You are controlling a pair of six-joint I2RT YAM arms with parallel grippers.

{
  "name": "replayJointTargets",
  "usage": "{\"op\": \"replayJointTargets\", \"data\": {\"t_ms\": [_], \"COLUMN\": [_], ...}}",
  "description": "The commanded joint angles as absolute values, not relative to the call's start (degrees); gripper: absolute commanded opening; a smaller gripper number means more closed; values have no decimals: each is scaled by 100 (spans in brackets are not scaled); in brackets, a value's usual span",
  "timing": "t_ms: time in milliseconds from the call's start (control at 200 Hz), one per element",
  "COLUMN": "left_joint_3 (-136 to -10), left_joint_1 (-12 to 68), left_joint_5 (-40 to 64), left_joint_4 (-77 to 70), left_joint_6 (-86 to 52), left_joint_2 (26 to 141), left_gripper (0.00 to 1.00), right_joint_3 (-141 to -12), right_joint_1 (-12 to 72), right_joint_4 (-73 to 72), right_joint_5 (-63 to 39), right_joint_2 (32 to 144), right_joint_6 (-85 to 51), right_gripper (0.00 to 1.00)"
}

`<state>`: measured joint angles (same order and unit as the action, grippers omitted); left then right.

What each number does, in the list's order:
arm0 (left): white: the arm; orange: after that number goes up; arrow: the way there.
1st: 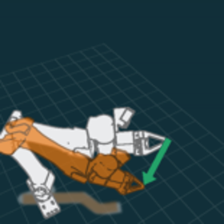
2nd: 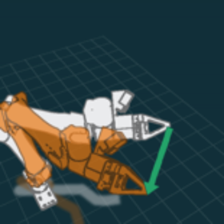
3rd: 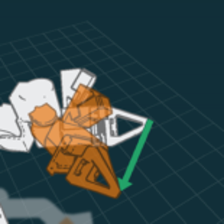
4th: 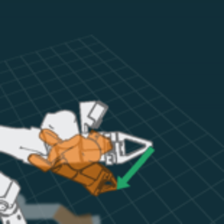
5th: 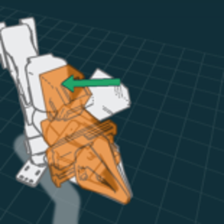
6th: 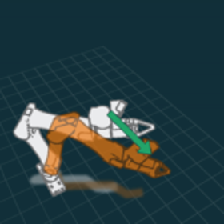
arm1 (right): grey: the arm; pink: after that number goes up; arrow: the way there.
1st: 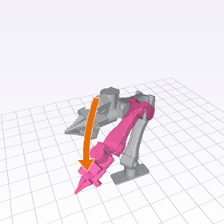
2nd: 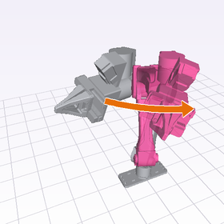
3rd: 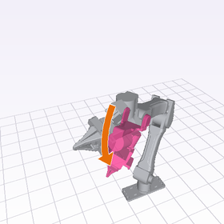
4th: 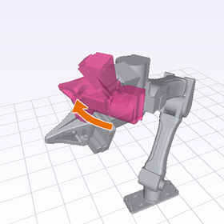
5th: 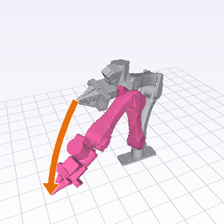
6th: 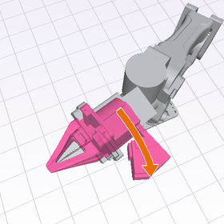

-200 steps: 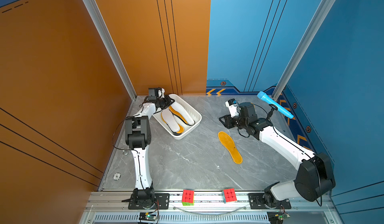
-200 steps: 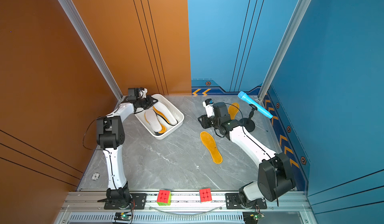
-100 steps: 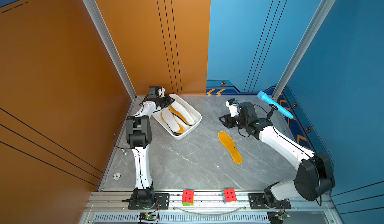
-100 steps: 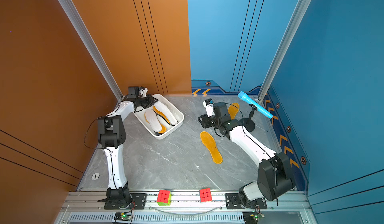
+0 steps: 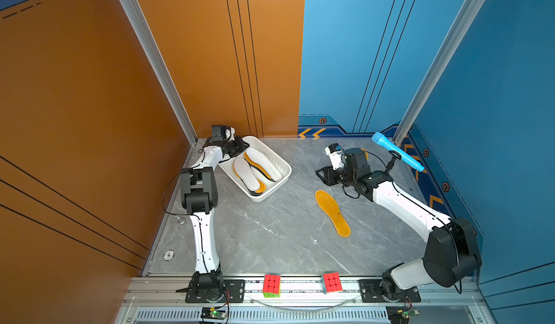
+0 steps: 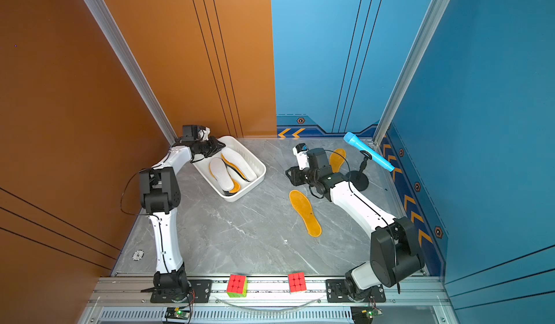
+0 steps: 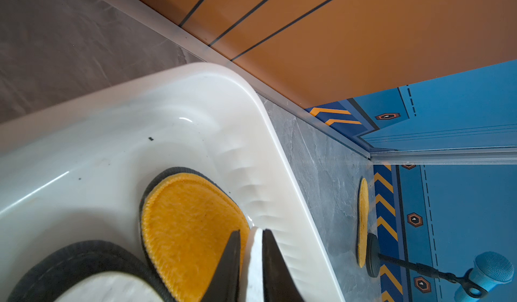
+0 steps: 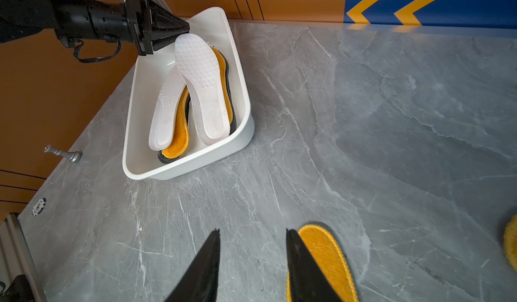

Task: Put the insoles into the storage box
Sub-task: Place the insole in the storage box.

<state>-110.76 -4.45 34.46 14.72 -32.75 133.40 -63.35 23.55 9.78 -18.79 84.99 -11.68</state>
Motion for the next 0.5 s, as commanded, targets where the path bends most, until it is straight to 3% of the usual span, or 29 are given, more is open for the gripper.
{"op": "replayJointTargets", "data": {"t_ms": [0, 270, 496], "left_joint_3": [-11283, -11473, -11304], "left_joint_1": [-492, -542, -453], "left_joint_5": [3402, 3445, 3558], "left_joint_4": [1586, 1630, 1670], "left_joint_6": [-3164, -3223, -3102], "left_joint_2": [13543, 13614, 13164], "left_gripper": [18, 18, 27], "right_joint_3": [-6350, -6409, -6549], "right_joint_1": [2320, 2311, 2309], "right_joint_4": [852, 895, 1138], "right_joint_5": [-1983, -1960, -1519], "right_joint_2": [8577, 8649, 8687], "right_joint_6": [-1250, -1240, -1244], "right_gripper": [41, 41, 43]}}
